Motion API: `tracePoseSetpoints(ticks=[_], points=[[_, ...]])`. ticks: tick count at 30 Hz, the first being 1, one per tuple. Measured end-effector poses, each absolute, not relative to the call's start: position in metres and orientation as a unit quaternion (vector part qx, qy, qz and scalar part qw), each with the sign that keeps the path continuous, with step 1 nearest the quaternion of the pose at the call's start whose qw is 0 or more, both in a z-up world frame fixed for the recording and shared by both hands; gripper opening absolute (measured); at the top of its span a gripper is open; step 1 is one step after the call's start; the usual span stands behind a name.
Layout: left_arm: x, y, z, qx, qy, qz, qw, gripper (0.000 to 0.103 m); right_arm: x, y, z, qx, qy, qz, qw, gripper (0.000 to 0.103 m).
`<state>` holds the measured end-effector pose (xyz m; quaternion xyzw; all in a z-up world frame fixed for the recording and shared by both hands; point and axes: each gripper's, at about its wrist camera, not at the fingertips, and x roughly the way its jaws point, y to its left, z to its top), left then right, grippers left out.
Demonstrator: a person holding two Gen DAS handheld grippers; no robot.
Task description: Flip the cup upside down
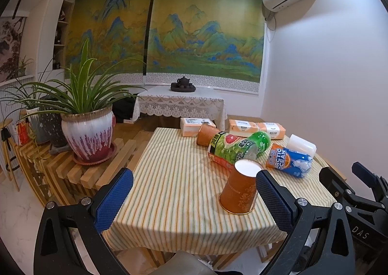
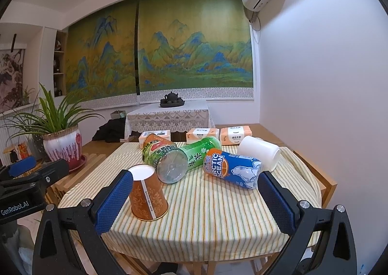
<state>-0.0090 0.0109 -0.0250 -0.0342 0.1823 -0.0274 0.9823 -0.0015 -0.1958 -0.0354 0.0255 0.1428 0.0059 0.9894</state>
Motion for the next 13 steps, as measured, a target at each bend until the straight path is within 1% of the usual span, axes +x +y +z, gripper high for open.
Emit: tracePoseSetpoints(ticks=[13], points=[[-0.0066, 0.0099, -0.0274, -0.037, 0.187, -0.031, 0.981, 0.102, 0.0008, -0.1964, -0.0373, 0.027, 0.148, 0.007, 0.989, 0.101]])
